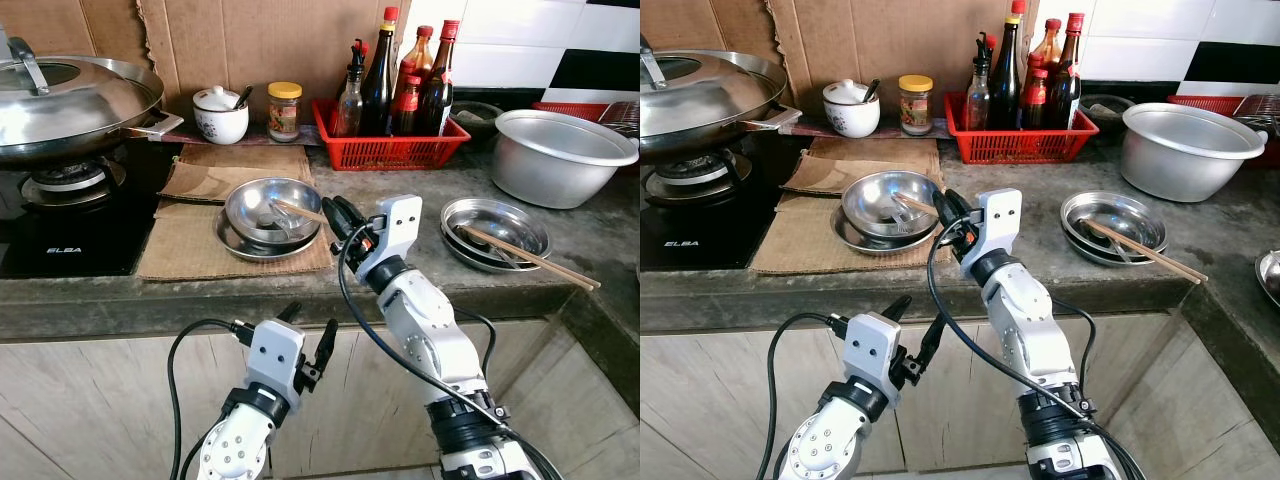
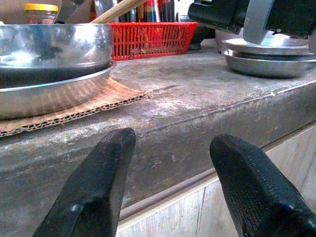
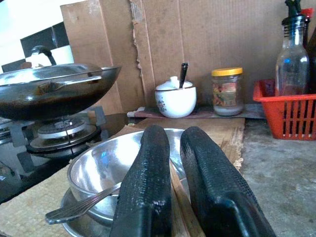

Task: Kitchen organization

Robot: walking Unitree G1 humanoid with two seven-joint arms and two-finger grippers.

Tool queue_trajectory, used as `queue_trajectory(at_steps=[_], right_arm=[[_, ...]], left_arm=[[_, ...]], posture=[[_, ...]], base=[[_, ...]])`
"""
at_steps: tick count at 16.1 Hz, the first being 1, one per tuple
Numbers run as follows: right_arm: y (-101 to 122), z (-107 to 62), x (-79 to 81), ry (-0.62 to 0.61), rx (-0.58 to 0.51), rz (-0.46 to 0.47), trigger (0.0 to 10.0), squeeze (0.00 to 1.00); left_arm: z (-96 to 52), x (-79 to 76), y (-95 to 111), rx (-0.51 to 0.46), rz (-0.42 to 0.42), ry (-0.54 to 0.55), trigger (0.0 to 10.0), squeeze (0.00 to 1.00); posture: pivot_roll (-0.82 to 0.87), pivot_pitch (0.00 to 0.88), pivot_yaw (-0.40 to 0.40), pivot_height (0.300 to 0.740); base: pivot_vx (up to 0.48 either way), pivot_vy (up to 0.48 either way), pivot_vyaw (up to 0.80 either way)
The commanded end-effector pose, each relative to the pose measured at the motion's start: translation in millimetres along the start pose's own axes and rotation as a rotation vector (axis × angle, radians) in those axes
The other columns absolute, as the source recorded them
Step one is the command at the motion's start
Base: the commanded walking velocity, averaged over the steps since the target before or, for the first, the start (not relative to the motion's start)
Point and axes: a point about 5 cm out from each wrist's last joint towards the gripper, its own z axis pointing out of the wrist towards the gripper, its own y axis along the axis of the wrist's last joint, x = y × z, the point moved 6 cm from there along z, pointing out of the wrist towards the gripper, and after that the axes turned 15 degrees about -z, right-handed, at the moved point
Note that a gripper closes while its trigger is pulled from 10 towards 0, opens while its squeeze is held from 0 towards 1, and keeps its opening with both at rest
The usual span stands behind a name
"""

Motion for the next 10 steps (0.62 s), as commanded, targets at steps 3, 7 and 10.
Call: queue_trajectory(at_steps=[3,7,10], right_arm=[[25,0.1,-13.5,-0.03,-0.068,0.001,0.0,0.0],[38,-7.9,-20.0,-0.065,-0.101,0.007,0.0,0.0],[62,-14.8,-36.3,-0.188,-0.158,-0.052,0.0,0.0]], left_arm=[[2.3,-1.5,1,-0.006,0.006,0.0,10.0,0.0],[3.0,-0.7,0,-0.003,0.005,-0.002,10.0,0.0],[4.4,3.1,6,-0.02,-0.017,0.019,10.0,0.0]], posture=[[0.06,0.0,-0.084,0.74],[0.06,0.0,-0.077,0.74],[0.06,0.0,-0.079,0.74]], base=[[0.0,0.0,0.0],[0.0,0.0,0.0],[0.0,0.0,0.0]])
